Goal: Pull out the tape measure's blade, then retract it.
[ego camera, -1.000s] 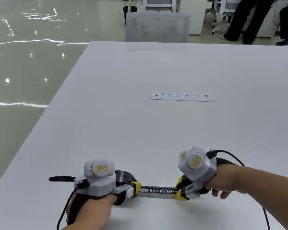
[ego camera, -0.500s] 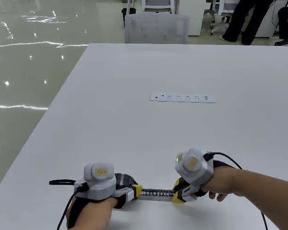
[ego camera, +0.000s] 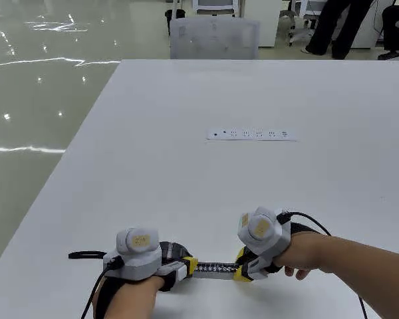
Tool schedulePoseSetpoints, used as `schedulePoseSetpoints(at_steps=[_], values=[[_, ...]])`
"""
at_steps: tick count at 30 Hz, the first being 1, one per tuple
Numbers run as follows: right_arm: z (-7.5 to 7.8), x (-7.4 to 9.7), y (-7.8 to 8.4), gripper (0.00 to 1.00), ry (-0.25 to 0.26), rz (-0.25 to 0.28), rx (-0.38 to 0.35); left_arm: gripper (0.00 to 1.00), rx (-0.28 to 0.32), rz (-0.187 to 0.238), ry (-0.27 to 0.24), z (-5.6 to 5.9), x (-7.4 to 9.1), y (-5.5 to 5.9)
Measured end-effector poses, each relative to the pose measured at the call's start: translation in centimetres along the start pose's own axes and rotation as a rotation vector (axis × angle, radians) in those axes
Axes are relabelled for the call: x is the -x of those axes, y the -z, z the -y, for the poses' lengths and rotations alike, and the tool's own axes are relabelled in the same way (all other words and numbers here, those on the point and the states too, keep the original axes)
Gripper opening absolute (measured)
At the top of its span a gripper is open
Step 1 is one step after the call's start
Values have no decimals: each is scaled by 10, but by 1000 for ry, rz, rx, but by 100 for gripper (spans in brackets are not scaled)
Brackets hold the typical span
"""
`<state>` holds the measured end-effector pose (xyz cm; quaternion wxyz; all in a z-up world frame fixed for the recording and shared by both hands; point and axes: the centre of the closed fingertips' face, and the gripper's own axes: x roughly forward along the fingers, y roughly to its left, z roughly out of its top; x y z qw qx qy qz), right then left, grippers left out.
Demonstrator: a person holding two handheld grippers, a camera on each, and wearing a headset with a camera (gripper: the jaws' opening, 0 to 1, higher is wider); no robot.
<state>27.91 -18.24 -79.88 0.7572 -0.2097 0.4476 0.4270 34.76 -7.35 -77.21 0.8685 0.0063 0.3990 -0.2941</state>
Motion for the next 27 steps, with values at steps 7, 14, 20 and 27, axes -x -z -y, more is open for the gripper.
schedulePoseSetpoints(at_steps=[7,14,20,27], values=[[-1,-4,-7,14,0,13,-11,61,-3,-7,6,1,1,1],[-4,-8,-13,14,-1,24,-8,61,-5,-13,10,1,1,1],[-4,-11,-17,14,1,32,-8,61,-6,-14,11,1,1,2],[-5,-14,-24,14,5,41,-1,61,-5,-13,9,1,1,2]])
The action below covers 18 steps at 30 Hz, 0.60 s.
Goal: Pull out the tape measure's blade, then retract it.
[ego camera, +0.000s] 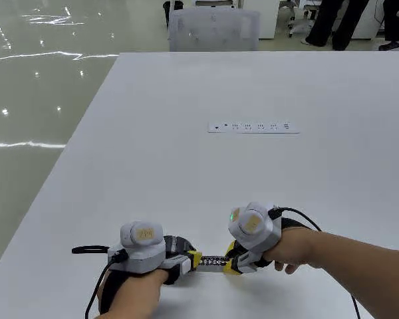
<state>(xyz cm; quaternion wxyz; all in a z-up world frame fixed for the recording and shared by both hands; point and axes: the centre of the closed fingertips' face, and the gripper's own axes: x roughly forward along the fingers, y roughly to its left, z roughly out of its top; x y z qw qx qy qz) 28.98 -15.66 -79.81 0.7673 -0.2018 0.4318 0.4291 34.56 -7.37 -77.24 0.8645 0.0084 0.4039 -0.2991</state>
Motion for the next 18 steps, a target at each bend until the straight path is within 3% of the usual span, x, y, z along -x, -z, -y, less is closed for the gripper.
schedulePoseSetpoints(at_steps=[18], values=[[-1,-14,-21,13,-9,15,27,61,16,-11,-5,-1,-1,0]])
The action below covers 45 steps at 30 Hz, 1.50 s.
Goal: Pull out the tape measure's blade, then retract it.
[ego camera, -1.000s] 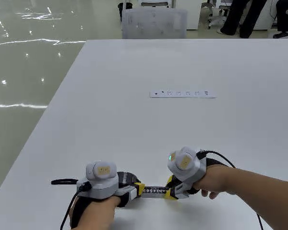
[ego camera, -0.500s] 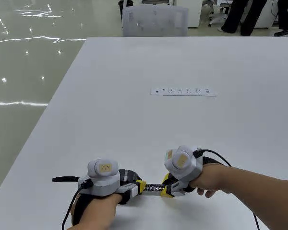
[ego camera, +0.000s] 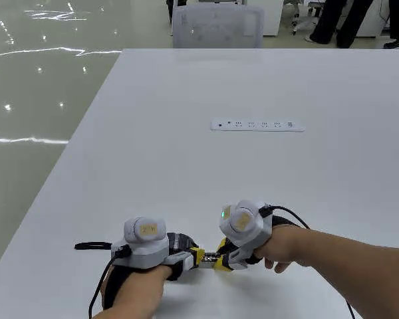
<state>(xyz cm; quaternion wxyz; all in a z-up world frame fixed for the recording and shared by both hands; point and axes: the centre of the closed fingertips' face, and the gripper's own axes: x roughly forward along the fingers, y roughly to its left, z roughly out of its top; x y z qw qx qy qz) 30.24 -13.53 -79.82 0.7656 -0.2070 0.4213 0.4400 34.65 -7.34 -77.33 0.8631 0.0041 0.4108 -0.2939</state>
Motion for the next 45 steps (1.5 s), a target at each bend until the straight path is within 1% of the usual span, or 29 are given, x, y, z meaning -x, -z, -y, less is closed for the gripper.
schedulePoseSetpoints(at_steps=[2,4,16,24,27,28,29,31,33,40,45], values=[[1,-1,-1,13,-3,-1,4,61,3,0,-1,0,0,0],[0,-2,-2,13,-7,4,-13,61,3,2,-1,0,0,0],[-4,-9,-12,13,-18,14,5,61,6,2,4,0,1,0],[-5,-14,-21,13,-20,11,22,61,6,3,6,0,1,0],[-7,-18,-25,13,-29,11,47,61,1,2,5,1,1,0],[-6,-17,-24,13,-33,-4,79,61,0,3,4,1,1,0],[-6,-17,-25,13,-33,-2,66,61,5,3,4,1,1,0],[-6,-17,-24,13,-36,-6,79,61,4,3,5,0,0,0],[-5,-17,-23,13,-35,-5,68,61,4,3,5,0,0,0],[-6,-17,-23,14,-19,-5,53,61,1,3,3,1,0,0],[-5,-18,-23,14,-7,-13,69,61,0,2,3,1,0,0]])
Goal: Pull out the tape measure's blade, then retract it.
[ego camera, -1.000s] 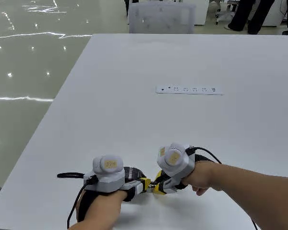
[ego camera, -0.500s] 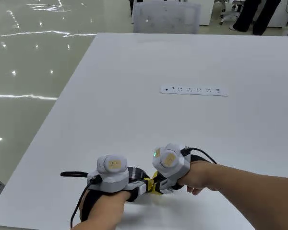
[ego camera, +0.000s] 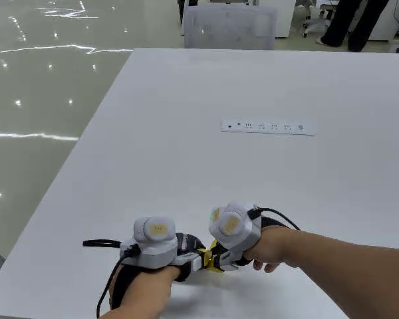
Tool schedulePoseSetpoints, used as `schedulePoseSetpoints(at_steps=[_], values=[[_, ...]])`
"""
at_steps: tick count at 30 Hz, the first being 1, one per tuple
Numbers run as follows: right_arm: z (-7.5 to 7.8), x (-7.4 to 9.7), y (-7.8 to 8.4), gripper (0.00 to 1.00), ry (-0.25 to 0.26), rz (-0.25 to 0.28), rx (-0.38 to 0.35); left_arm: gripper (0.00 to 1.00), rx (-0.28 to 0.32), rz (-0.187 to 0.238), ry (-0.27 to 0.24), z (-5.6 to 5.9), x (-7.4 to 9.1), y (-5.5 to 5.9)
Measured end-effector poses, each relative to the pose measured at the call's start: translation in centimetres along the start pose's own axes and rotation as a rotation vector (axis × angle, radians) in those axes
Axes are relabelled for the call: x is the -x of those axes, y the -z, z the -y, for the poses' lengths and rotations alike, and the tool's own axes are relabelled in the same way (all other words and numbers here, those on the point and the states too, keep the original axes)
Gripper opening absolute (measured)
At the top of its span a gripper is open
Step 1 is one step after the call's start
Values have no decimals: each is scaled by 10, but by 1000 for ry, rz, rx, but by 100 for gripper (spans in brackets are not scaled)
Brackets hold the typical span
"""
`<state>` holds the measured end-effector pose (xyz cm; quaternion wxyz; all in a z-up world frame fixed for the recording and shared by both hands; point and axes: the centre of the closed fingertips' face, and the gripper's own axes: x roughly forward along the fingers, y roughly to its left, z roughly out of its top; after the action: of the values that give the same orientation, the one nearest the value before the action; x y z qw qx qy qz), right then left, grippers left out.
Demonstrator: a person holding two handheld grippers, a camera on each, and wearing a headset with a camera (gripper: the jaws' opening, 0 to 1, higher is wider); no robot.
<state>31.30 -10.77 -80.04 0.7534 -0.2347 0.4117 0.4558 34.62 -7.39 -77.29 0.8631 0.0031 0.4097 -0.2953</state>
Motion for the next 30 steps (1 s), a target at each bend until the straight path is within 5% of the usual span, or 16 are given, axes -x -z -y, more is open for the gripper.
schedulePoseSetpoints(at_steps=[18,23,25,28,30], values=[[-1,2,-1,16,46,-26,17,63,-5,-3,38,2,2,0],[8,17,-1,28,111,70,-87,77,-75,41,94,-3,11,-12],[9,32,-1,37,131,113,-114,84,-63,16,127,-6,16,-11],[2,55,6,43,132,161,-112,99,-64,6,292,8,23,-6],[-1,72,17,46,157,163,-119,100,-129,-7,287,-1,30,-2]])
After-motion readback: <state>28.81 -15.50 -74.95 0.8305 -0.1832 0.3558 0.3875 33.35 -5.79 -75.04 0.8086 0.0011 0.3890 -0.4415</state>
